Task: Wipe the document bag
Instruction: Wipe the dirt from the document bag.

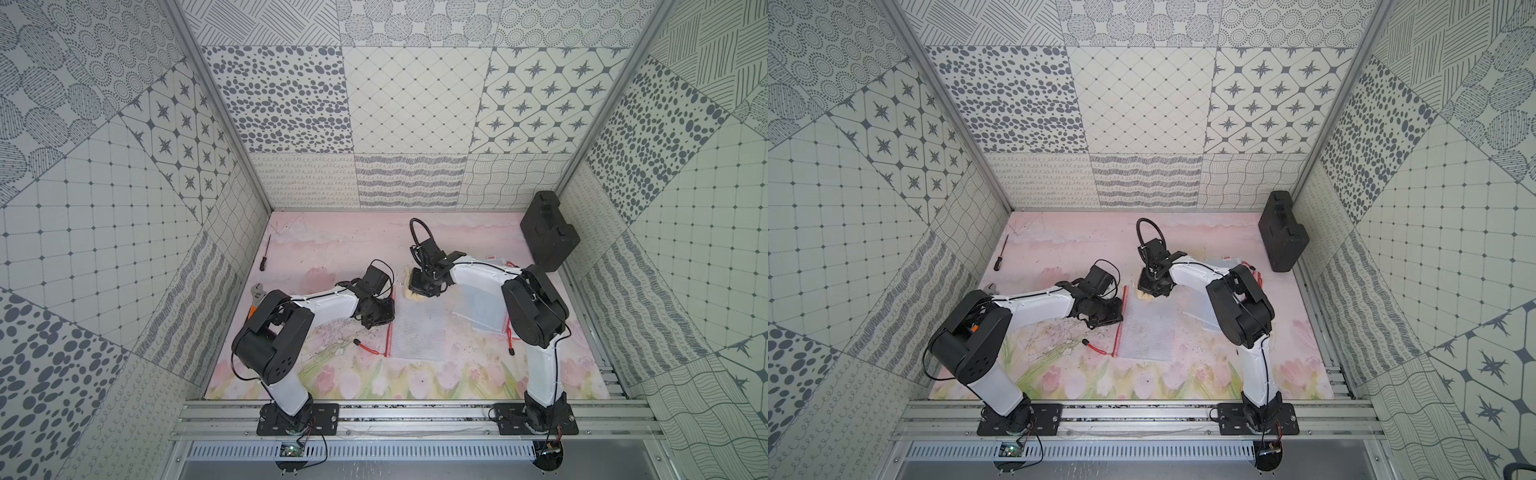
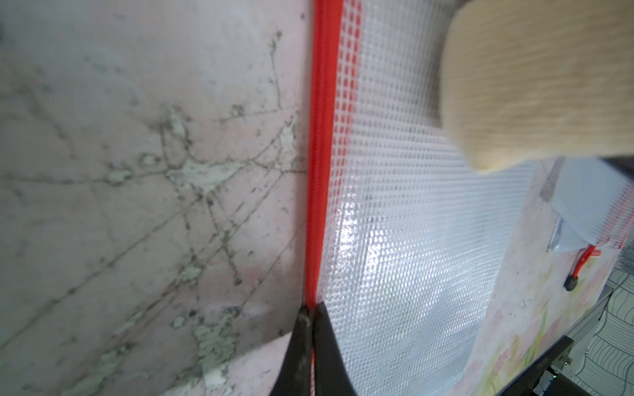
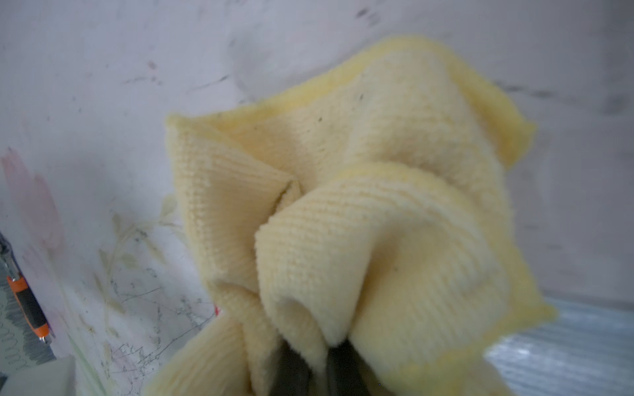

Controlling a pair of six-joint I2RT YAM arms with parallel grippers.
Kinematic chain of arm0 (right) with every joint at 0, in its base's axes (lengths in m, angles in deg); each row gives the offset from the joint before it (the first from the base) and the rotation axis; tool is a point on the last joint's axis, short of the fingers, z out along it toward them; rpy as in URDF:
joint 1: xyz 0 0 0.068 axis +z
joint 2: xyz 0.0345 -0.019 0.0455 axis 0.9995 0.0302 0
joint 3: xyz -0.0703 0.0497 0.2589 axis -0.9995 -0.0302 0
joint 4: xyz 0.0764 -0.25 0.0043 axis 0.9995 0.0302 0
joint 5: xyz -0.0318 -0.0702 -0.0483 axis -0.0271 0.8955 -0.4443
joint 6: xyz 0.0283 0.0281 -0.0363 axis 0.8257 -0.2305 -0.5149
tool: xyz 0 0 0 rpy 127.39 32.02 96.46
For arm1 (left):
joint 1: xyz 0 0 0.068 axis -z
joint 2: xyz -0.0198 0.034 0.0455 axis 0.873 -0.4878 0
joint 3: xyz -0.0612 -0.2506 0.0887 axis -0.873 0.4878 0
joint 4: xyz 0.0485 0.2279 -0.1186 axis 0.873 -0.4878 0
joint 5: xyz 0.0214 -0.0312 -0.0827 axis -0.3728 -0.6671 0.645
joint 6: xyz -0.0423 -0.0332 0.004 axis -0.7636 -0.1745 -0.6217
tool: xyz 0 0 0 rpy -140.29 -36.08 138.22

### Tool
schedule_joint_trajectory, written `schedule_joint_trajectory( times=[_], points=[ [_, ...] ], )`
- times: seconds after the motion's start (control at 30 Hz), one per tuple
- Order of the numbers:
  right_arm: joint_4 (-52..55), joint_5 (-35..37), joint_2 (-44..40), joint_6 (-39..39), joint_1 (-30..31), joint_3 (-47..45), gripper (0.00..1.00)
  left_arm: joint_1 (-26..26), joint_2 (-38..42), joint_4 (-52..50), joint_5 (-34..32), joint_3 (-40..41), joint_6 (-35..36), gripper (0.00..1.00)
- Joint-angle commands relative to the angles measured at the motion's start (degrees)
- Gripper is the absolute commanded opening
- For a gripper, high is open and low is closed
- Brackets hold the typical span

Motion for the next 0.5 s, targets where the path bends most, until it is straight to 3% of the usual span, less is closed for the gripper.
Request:
schedule_joint_trajectory(
  times=[0.0, 0.33, 0.47],
  points=[
    [0.64, -2.15, 3.27, 1.76, 1.49, 0.51, 0.0, 0.24, -0.04, -4.4, -2.29, -0.28, 1.02, 0.0],
    [-1.3, 0.72, -11.81, -1.19, -12.88, -21.05, 0.0, 0.28, 0.66, -4.15, -3.54, 0.67, 0.34, 0.0],
    [-0.91, -0.21, -12.46, -1.6, -12.18, -21.5, 0.0, 0.28, -0.43, -4.4, -3.39, -0.11, 0.39, 0.0]
  ],
)
